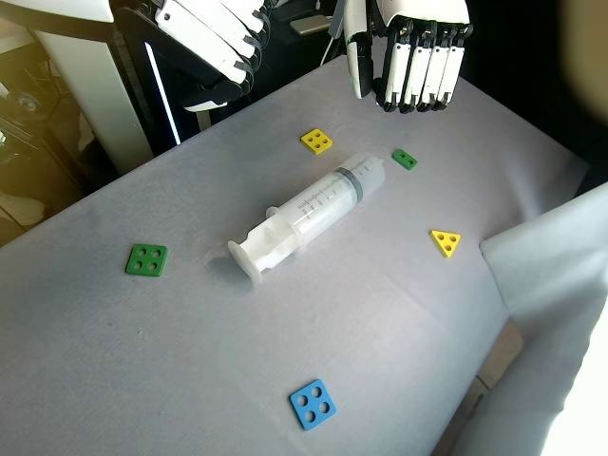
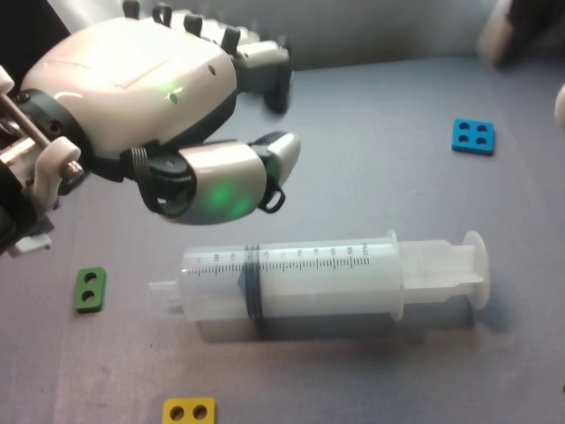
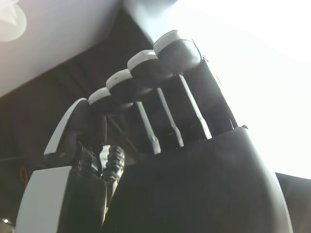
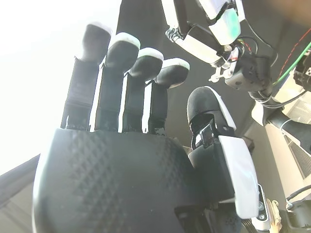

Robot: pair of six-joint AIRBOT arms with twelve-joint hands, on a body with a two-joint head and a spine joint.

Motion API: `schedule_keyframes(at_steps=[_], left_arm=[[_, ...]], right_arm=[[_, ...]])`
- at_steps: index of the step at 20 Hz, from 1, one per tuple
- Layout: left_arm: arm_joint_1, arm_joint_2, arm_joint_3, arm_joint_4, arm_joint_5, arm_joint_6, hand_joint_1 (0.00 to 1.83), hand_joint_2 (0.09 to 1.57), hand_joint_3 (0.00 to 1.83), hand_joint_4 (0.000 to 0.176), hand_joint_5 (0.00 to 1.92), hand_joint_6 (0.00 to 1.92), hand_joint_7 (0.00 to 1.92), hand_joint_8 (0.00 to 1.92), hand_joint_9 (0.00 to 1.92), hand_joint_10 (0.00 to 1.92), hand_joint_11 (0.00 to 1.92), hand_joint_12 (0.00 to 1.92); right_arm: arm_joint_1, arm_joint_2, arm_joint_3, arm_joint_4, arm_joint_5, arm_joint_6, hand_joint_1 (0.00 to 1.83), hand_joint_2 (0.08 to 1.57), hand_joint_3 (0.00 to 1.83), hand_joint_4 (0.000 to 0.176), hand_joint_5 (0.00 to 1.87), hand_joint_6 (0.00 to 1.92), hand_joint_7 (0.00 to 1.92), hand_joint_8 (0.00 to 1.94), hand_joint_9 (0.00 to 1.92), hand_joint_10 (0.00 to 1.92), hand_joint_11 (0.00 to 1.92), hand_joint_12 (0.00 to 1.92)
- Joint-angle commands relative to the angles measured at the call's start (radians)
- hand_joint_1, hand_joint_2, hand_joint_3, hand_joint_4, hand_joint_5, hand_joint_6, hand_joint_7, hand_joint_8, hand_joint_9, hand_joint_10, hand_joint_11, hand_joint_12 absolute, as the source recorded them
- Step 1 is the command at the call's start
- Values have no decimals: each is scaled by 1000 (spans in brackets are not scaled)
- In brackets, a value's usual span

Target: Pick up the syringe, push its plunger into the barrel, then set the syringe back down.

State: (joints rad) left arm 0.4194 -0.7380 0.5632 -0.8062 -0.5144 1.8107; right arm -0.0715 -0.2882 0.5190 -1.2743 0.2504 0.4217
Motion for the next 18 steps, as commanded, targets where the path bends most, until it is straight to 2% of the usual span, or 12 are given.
schedule_keyframes(at_steps=[1, 3, 5, 10, 12, 14, 18], left_arm=[[-19, 5, 0, 30, -85, 8, 0, 1469, 78, 0, 244, 1, 208, 1, 152, 1, 0, 323], [-19, 5, -3, 3, -85, 25, 0, 1480, 50, 0, 235, 1, 202, 1, 142, 1, 0, 288], [-19, 6, -1, -13, -85, 32, 0, 1494, 22, 0, 249, 2, 213, 1, 161, 2, 0, 350], [-33, 5, -1, -41, -87, 67, 0, 1492, 7, 0, 248, 0, 219, 3, 168, 3, 0, 356], [-33, 5, -5, -80, -85, 82, 0, 1483, 1, 0, 223, 1, 202, 1, 145, 2, 0, 287], [-32, 3, -9, -147, -78, 128, 0, 1484, 1, 0, 227, 1, 212, 3, 155, 3, 0, 313], [-9, -19, -12, -178, -103, 148, 0, 1361, 0, 0, 183, 1, 169, 2, 125, 2, 0, 234]], right_arm=[[19, 2, -4, 32, 34, 4, 0, 1317, 112, 0, 184, 4, 157, 1, 93, 7, 0, 233], [19, 2, -4, 32, 34, 4, 0, 1333, 73, 0, 188, 2, 173, 3, 117, 10, 0, 272], [19, 2, -4, 32, 34, 4, 0, 1347, 44, 0, 192, 1, 172, 1, 117, 5, 0, 303], [19, 2, -4, 32, 34, 4, 0, 1354, 20, 0, 206, 6, 178, 3, 122, 4, 0, 309], [18, 2, -4, 32, 34, 4, 0, 1354, 18, 0, 218, 10, 184, 5, 123, 4, 0, 309], [18, 2, -6, 32, 34, 4, 0, 1352, 16, 0, 215, 8, 187, 5, 127, 5, 0, 305], [19, 2, -9, 32, 34, 4, 0, 1350, 9, 0, 216, 2, 183, 1, 119, 1, 0, 277]])
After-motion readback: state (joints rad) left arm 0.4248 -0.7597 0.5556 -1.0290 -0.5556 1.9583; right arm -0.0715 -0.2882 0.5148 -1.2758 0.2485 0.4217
